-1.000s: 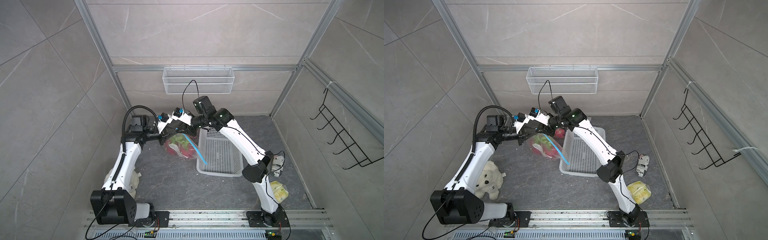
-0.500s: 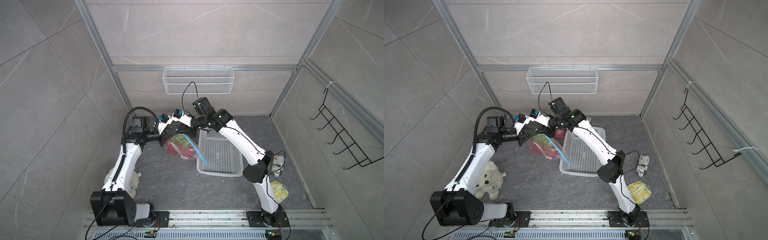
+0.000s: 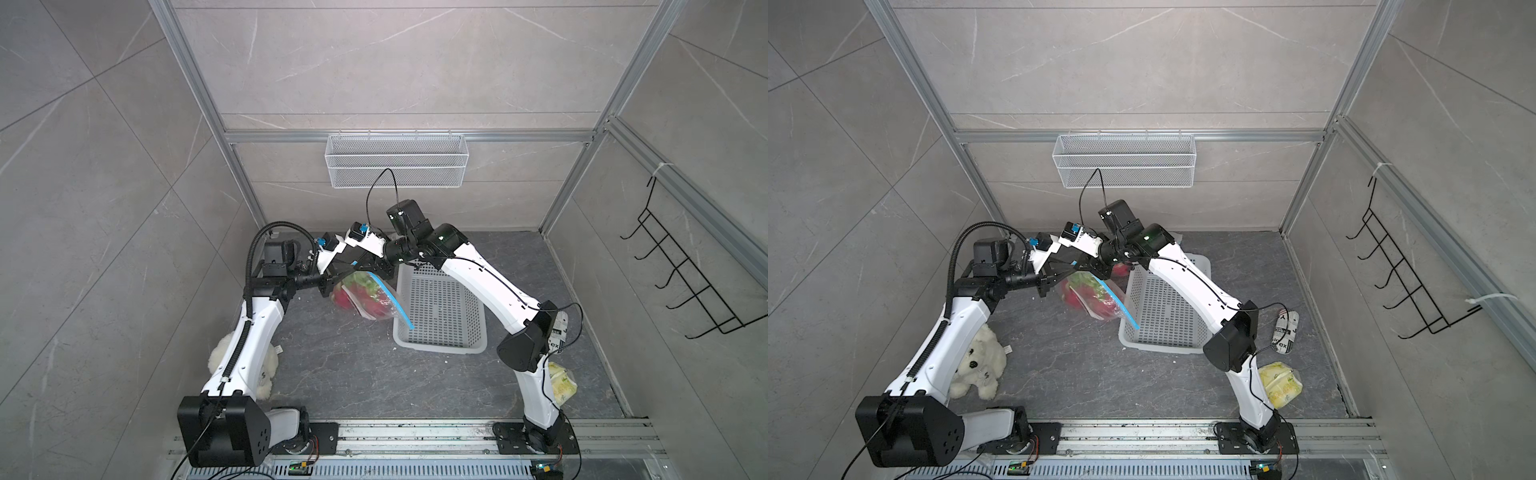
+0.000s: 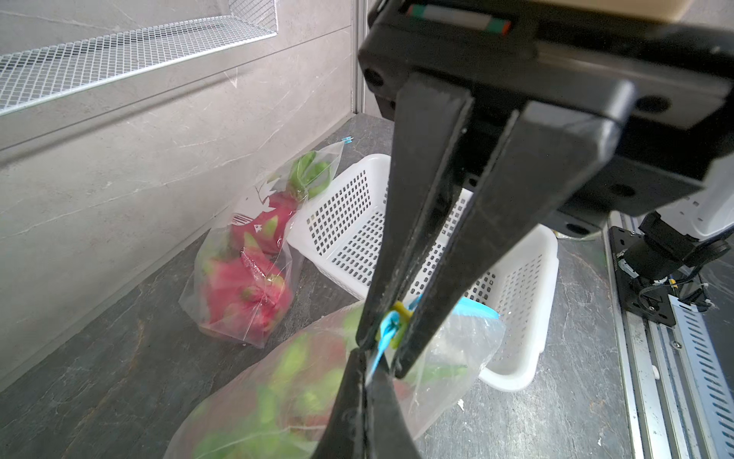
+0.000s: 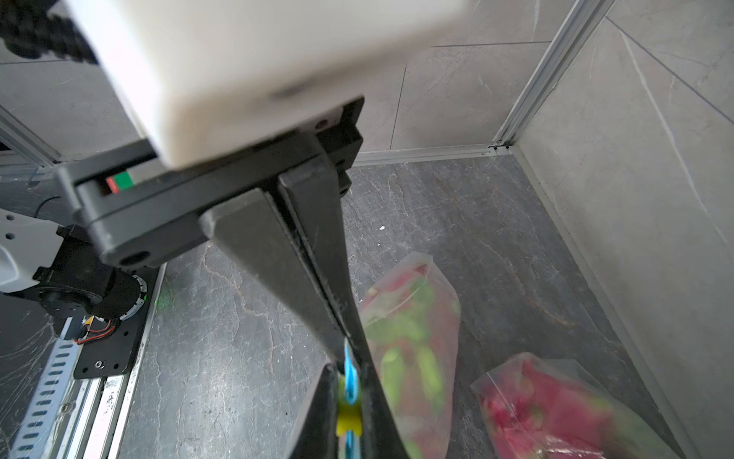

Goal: Open the zip-top bag and take out the dragon fruit
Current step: Unzip the zipper on the zipper food storage bag.

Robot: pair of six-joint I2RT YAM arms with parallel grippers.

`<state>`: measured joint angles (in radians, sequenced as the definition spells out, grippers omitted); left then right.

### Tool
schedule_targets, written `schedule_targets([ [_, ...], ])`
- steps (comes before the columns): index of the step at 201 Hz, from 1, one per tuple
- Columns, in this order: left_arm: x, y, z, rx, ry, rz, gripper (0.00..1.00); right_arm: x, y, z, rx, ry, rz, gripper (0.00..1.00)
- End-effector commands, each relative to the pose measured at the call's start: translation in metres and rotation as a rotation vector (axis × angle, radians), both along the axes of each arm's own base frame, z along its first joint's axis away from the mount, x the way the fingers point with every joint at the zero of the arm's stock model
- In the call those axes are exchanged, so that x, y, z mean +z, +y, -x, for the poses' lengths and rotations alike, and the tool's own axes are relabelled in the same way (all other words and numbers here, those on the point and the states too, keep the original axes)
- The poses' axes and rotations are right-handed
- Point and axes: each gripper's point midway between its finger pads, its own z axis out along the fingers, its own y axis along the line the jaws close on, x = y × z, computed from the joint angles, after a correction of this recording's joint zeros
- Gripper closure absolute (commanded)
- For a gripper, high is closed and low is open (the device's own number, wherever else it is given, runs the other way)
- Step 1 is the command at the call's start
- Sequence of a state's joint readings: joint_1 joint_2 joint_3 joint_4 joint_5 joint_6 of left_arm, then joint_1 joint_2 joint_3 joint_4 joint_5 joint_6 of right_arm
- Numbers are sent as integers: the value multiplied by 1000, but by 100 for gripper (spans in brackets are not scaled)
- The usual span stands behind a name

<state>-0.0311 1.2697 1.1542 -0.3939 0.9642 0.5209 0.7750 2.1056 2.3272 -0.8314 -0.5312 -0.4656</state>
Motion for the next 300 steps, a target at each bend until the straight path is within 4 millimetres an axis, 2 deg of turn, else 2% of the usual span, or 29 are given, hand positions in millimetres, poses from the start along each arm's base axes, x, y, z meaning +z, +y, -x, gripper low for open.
schedule_targets([
  [1, 48, 8, -6, 41, -197, 16, 100, -35, -25, 11, -52, 113, 134, 91],
  [94, 48, 8, -5, 43, -199, 15, 100, -22, -25, 10, -66, 96, 109, 86],
  [170, 41, 26, -29, 203, -221, -31, 100, -53, -38, 24, -85, 162, 153, 85],
  [300, 37, 39, -41, 306, -234, -45, 100, -99, -86, 59, -217, 276, 203, 85],
])
